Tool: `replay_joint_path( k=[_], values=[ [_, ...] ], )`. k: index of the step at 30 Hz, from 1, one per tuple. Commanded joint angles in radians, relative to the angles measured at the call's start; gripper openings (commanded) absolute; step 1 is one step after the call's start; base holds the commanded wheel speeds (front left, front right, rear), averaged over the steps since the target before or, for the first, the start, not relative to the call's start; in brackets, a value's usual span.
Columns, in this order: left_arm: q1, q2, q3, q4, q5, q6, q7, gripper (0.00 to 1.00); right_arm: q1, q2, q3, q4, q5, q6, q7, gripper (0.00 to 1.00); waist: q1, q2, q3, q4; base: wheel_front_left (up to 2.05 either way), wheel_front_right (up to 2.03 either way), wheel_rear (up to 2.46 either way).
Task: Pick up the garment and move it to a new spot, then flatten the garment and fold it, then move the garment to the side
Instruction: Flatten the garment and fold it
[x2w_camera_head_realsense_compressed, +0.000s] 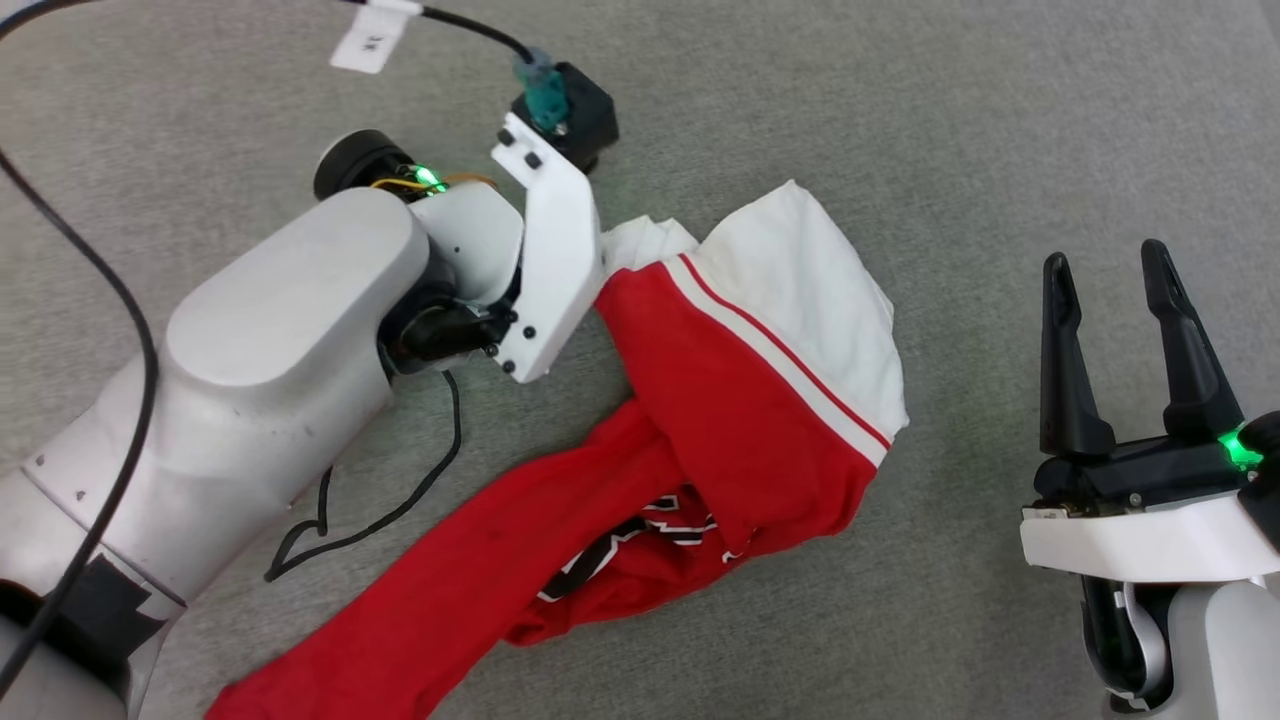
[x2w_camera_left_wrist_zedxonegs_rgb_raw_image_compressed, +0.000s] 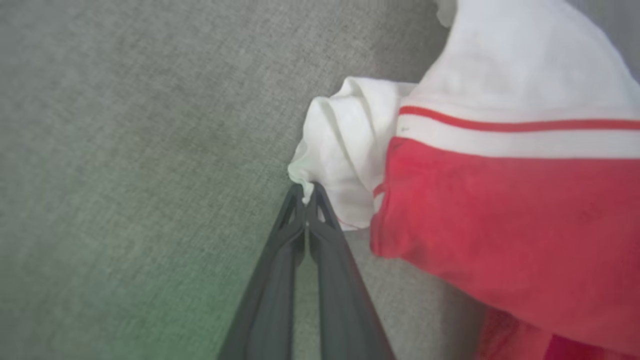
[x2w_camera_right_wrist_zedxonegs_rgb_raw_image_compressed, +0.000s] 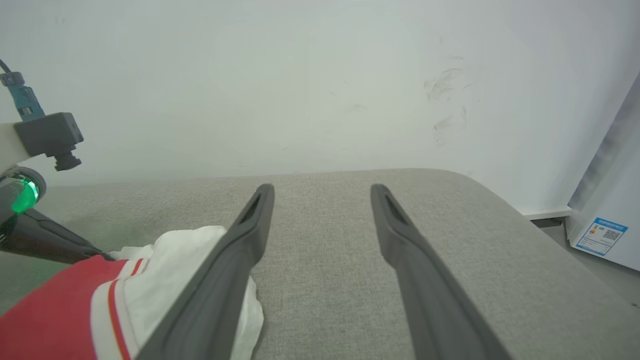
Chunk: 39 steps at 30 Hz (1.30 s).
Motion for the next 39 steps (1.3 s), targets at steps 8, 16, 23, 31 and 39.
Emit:
replay_joint_path(
  k=[8,16,23,31,39],
  values=[
    [0.029,0.053,0.058,0.076,-0.037,0.002,-0.22,0.0,0.029,0.002,-0.026,0.021,-0.047,0.0,-0.002,1.0,-0.0001,0.0,-0.136,0.117,0.0,0.0,0.0],
    [0.143,0.147,0.073,0.064,-0.059,0.015,-0.308,0.0,0.074,0.002,-0.02,0.034,-0.068,0.0,-0.002,1.0,-0.0001,0.0,-0.241,0.212,0.0,0.0,0.0],
    [0.327,0.214,0.054,0.022,-0.061,0.043,-0.411,0.0,0.104,0.002,-0.024,0.039,-0.083,0.0,-0.002,1.0,-0.0001,0.0,-0.283,0.268,0.0,0.0,0.0],
    [0.433,0.195,0.086,0.019,0.03,0.095,-0.747,1.0,0.119,0.002,-0.021,0.04,-0.108,0.0,-0.002,1.0,-0.0001,0.0,-0.31,0.313,0.0,0.0,0.0],
    [0.559,0.165,0.237,-0.139,0.225,0.264,-0.981,1.0,0.11,0.002,-0.014,0.063,-0.151,0.0,0.008,1.0,-0.0001,0.0,-0.333,0.401,0.0,0.0,0.0]
  ],
)
